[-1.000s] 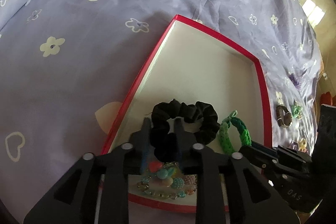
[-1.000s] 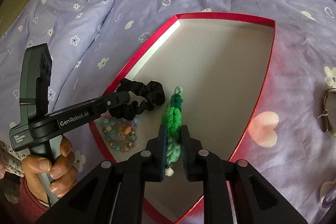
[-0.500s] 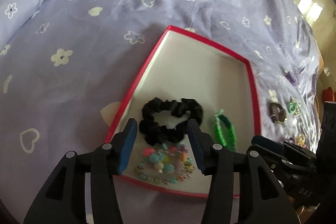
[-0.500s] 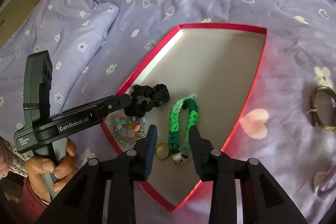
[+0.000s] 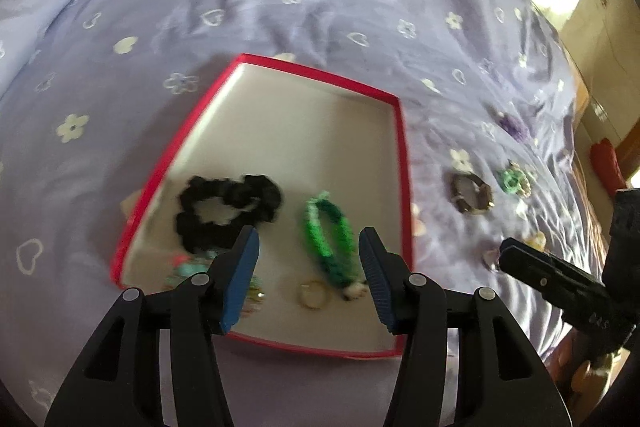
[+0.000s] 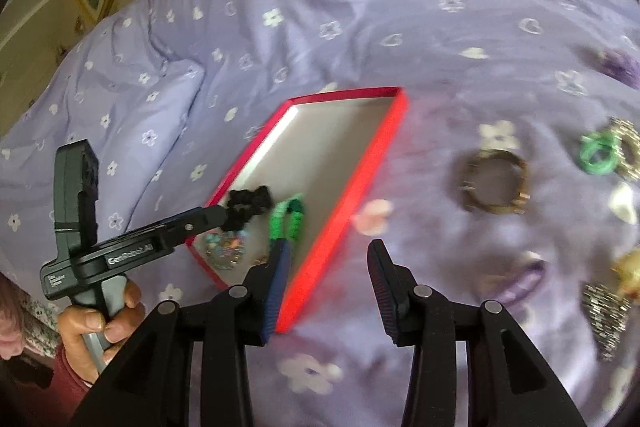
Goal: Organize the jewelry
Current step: 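Open both tools to drop scrunchie and keychain in the lid, then grasp the gold watch with the left tool while the right tool grasps the green hair tie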
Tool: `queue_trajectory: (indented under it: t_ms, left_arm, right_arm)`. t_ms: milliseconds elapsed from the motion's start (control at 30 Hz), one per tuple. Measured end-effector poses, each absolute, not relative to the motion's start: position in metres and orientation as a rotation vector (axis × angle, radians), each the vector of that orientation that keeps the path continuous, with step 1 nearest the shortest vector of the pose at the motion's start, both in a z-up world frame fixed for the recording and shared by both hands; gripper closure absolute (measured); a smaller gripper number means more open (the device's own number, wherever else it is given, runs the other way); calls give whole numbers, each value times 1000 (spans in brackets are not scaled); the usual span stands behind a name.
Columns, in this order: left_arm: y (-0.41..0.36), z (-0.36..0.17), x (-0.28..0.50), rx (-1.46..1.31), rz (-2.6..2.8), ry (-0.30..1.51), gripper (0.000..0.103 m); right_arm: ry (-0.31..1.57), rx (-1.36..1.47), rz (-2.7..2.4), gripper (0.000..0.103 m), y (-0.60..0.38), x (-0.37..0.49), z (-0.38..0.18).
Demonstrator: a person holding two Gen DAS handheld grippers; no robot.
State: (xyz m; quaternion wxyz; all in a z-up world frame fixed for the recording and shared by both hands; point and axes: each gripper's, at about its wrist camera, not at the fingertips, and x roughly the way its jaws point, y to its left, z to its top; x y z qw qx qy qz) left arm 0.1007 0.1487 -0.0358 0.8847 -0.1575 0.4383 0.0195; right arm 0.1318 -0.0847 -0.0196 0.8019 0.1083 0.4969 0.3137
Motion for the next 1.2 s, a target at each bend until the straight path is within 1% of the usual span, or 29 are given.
queue_trajectory:
  t_ms: [333,767,1033,1200]
  left_arm:
    - [98,-37,113,-274,-47,945,52]
    - [42,-36,150,-200,-131,973,52]
    - [18,-46,187,-158,-151,1004,52]
    - [13,-55,209,-166,-155,1025,52]
  right_arm:
    - [1060,299,547,60,-154,133,-26]
    - [1024,352,414,60,-224,163,-28]
    - [1045,379,382,61,-237,198,-39]
    - [1079,370,348,63,-235,217,-53]
